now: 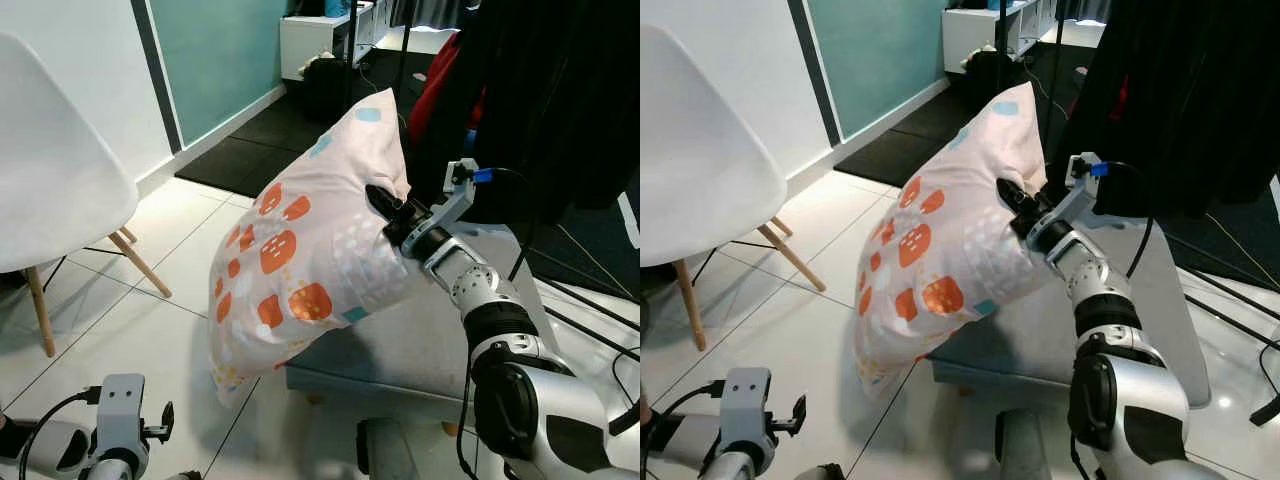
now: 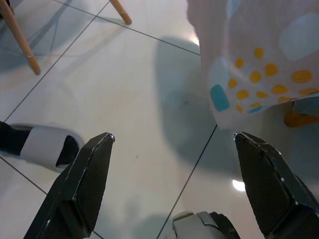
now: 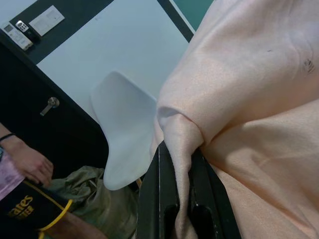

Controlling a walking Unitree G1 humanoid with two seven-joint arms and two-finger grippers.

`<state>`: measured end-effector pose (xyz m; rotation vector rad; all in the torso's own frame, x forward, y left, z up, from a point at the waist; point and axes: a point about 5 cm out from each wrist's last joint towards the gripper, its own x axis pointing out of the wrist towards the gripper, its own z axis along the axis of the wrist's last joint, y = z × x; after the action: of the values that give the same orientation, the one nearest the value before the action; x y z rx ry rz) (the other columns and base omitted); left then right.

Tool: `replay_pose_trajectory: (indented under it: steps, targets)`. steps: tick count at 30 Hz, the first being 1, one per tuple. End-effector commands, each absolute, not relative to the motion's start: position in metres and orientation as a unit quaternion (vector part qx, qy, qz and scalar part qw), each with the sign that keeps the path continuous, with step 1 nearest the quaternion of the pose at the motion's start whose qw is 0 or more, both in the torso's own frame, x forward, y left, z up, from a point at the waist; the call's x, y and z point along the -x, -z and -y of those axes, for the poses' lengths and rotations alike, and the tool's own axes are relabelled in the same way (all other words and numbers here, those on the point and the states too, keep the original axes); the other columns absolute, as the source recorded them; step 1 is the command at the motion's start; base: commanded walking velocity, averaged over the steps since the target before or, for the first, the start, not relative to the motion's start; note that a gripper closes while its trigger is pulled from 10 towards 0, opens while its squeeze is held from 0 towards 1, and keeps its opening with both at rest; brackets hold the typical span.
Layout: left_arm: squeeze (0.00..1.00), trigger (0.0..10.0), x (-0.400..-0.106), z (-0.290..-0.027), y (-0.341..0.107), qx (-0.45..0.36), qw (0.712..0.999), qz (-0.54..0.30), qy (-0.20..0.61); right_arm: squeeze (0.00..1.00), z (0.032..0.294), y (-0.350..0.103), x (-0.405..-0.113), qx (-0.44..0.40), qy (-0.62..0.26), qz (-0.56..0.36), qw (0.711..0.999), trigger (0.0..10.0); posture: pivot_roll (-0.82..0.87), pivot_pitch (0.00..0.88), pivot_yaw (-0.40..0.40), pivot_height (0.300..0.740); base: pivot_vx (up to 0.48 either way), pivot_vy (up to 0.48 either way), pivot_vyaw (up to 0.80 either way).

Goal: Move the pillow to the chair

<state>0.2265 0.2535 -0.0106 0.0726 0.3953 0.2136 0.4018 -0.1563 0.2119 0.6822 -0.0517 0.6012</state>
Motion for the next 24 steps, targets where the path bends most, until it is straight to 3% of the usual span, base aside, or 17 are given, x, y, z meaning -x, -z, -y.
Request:
replay_pose_trajectory:
  steps: [1,8,13,24]
  targets:
    - [0.00,10.0,-0.223,-0.257,0.013,-0.034,0.972,-0.202,-0.115,0.00,0.157,-0.237,-0.403,-0.326,-0.312,0.073,0.889,0.0,-0.15,0.032,-0.030,0.566,0.000,0.000,0.00]
    - [0.00,10.0,-0.224,-0.256,0.015,-0.034,0.970,-0.212,-0.117,0.00,0.151,-0.237,-0.402,-0.324,-0.324,0.069,0.886,0.0,-0.15,0.031,-0.036,0.595,0.000,0.000,0.00]
    - [0.00,10.0,-0.225,-0.255,0.015,-0.033,0.970,-0.212,-0.114,0.00,0.150,-0.237,-0.401,-0.324,-0.327,0.069,0.885,0.0,-0.15,0.031,-0.034,0.609,-0.480,0.000,0.00]
    - [0.00,10.0,-0.225,-0.257,0.015,-0.033,0.971,-0.206,-0.118,0.00,0.141,-0.236,-0.399,-0.317,-0.344,0.063,0.882,0.0,-0.15,0.030,-0.034,0.648,0.000,0.000,0.00]
